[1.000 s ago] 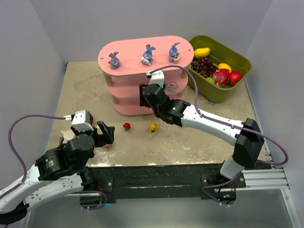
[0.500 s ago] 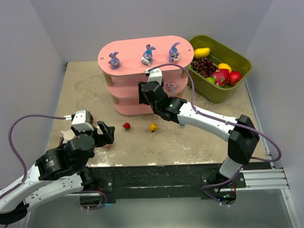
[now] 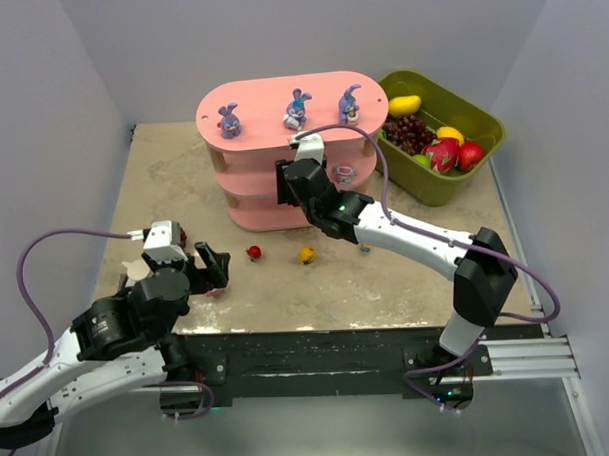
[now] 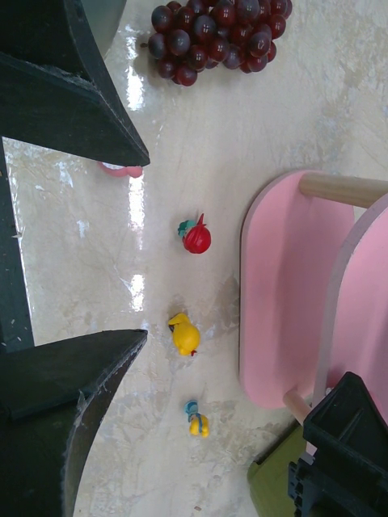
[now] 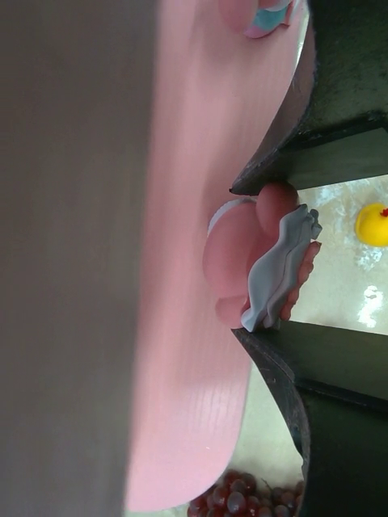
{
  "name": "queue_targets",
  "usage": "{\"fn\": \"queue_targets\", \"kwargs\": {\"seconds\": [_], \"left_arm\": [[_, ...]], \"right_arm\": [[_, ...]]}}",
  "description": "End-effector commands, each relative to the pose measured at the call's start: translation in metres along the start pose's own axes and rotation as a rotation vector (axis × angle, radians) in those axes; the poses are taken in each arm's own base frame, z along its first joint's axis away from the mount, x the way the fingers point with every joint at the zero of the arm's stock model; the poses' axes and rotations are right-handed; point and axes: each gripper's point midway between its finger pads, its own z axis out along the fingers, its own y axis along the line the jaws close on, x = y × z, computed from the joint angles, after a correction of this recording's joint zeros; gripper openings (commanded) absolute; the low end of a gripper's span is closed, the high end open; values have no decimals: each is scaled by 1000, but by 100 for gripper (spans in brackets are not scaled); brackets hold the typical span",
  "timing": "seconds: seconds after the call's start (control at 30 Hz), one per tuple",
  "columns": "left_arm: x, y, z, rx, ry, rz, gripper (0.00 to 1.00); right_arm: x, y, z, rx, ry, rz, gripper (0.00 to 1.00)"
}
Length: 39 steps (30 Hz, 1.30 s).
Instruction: Place and organize the plastic toys onto the shelf
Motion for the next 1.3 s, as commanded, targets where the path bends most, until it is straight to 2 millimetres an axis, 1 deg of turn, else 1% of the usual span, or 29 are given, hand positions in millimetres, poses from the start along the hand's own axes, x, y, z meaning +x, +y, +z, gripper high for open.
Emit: {"fn": "queue_targets", "kwargs": {"seconds": [0.0,0.37,0.47,0.63,0.8,0.87,0.9,1.0,1.07,1.2,1.27], "left_arm": [[-9,-2,1,-7,-32,-19,86],[-7,0,0,-13,-29,-17,86],[-8,1,0,-12,-30,-19,86],[-7,1,0,-13,-29,-20,86],[-8,0,0,-11,-32,-23,86],[-8,0,0,-12,-30,-22,86],[-8,1,0,-12,-30,-22,86],[-8,0,0,-12,-30,-21,86],[-7,0,0,-11,-29,-21,86],[-8,-1,1,-11,-29,-19,86],[-8,-1,0,-10,-30,-19,86]], "right_arm": [[-17,8,7,-29,-33,16,61],[-5,8,13,-50,-7,-2,69],[-1,8,13,-53,0,-7,70],[0,5,15,-35,-1,-9,70],[-5,1,13,-20,-14,-1,71],[-9,1,9,-23,-24,5,72],[-7,-1,7,-22,-23,4,73],[-12,-6,1,-15,-43,17,78],[-15,-7,-4,-23,-54,25,85],[-22,-9,-12,-33,-72,46,87],[-22,-10,-15,-42,-74,53,86]]}}
